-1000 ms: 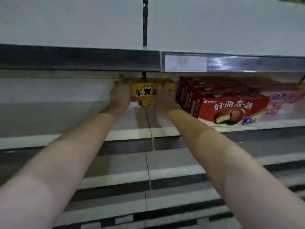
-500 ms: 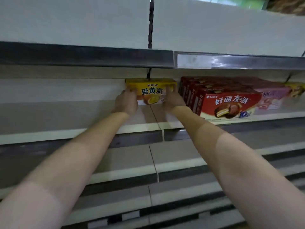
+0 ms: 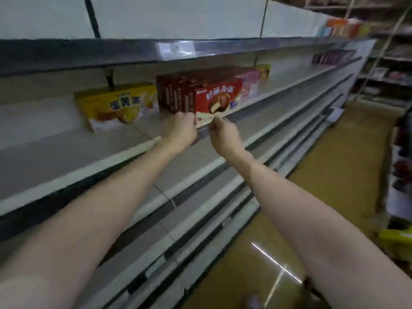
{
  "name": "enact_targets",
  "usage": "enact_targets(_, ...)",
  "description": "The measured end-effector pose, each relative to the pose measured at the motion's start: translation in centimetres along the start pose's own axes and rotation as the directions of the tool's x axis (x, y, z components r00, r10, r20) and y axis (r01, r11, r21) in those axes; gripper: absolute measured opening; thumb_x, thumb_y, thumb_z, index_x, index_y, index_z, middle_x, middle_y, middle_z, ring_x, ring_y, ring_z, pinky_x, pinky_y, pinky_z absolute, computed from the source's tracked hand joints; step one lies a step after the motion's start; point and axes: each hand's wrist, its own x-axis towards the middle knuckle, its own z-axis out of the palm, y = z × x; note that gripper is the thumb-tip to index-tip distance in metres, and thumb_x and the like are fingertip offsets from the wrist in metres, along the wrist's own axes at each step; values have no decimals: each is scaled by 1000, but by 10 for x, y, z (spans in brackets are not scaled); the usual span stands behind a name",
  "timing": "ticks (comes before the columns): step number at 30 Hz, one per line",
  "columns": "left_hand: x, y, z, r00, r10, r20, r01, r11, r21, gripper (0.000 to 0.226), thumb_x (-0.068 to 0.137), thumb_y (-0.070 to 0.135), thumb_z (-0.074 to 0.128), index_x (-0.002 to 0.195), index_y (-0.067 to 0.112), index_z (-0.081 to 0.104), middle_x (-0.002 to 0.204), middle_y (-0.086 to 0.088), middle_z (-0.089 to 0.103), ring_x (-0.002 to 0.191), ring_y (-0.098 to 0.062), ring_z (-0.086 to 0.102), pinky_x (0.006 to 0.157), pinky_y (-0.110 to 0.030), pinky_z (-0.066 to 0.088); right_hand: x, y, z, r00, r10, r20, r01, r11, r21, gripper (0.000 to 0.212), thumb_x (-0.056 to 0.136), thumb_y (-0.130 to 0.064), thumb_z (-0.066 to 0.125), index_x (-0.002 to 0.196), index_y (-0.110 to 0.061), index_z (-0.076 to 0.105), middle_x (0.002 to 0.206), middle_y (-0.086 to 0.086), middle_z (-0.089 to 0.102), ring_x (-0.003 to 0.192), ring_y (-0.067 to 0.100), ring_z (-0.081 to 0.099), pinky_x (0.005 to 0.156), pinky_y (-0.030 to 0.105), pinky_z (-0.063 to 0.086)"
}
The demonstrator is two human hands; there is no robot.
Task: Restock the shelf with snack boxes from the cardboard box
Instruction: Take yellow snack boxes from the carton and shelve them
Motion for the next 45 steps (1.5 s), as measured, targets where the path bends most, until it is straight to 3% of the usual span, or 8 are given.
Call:
enact_targets(7, -53, 127, 73, 886, 337, 318, -295, 940, -173, 11, 93, 12, 51, 94, 15, 61, 94, -9, 61, 86, -32, 61, 66, -36, 47, -122, 118, -74, 931, 363, 38, -351, 920, -175, 16, 91, -10, 50, 102, -8, 62, 103, 13, 64, 96, 32, 59, 80, 41, 51)
enact_targets(11, -102, 179, 115, 773, 507, 382, -348, 842, -412, 14, 93, 17, 56, 97, 17, 69, 101, -7, 70, 95, -27, 65, 81, -36, 53, -206, 160, -105, 842, 539, -37, -537, 827, -166, 14, 87, -11, 58, 99, -11, 65, 98, 13, 66, 91, 32, 63, 78, 36, 50)
enact_targets(20, -189, 289, 182, 645, 617, 452, -339, 760, -554, 18, 90, 21, 60, 105, 20, 71, 103, -1, 72, 95, -20, 67, 86, -38, 56, -349, 241, -160, 626, 776, -79, -777, 614, -138, 5, 90, -13, 59, 87, -17, 58, 97, 9, 65, 96, 29, 60, 81, 33, 45)
enact_targets(25, -244, 385, 213, 500, 698, 513, -390, 710, -586, 22, 88, 22, 58, 107, 22, 70, 107, -1, 72, 100, -23, 66, 84, -37, 55, -417, 294, -216, 523, 844, -113, -851, 512, -116, 6, 90, -13, 59, 95, -13, 63, 99, 8, 65, 99, 27, 59, 82, 36, 47)
enact_targets(36, -329, 547, 267, 476, 715, 512, -250, 668, -701, 20, 91, 17, 63, 110, 17, 69, 103, 5, 68, 99, -17, 63, 85, -34, 53, -523, 397, -316, 300, 940, -162, -944, 316, 91, 14, 94, -13, 61, 105, -19, 65, 104, -2, 66, 92, 15, 61, 78, 29, 52)
enact_targets(39, -327, 558, 278, 472, 691, 548, -222, 695, -684, 21, 92, 24, 63, 112, 25, 67, 109, 9, 68, 103, -12, 63, 87, -37, 55, -536, 415, -324, 265, 951, -156, -951, 285, 122, 14, 96, -10, 60, 109, -16, 64, 108, 0, 64, 81, 8, 56, 56, 8, 43)
enact_targets(42, -314, 569, 288, 492, 678, 547, -215, 703, -678, 23, 91, 21, 63, 113, 25, 67, 110, 8, 68, 101, -12, 62, 86, -36, 55, -538, 431, -329, 250, 953, -169, -953, 273, 129, 21, 97, -10, 58, 117, -14, 63, 115, -1, 63, 69, -1, 52, 40, 5, 37)
enact_targets(45, -303, 586, 297, 493, 691, 528, -216, 685, -695, 21, 91, 16, 63, 112, 20, 67, 107, 7, 68, 100, -12, 62, 86, -31, 53, -530, 443, -333, 227, 955, -191, -959, 253, 124, 25, 96, -12, 59, 120, -18, 62, 118, -3, 63, 84, 9, 58, 53, 7, 40)
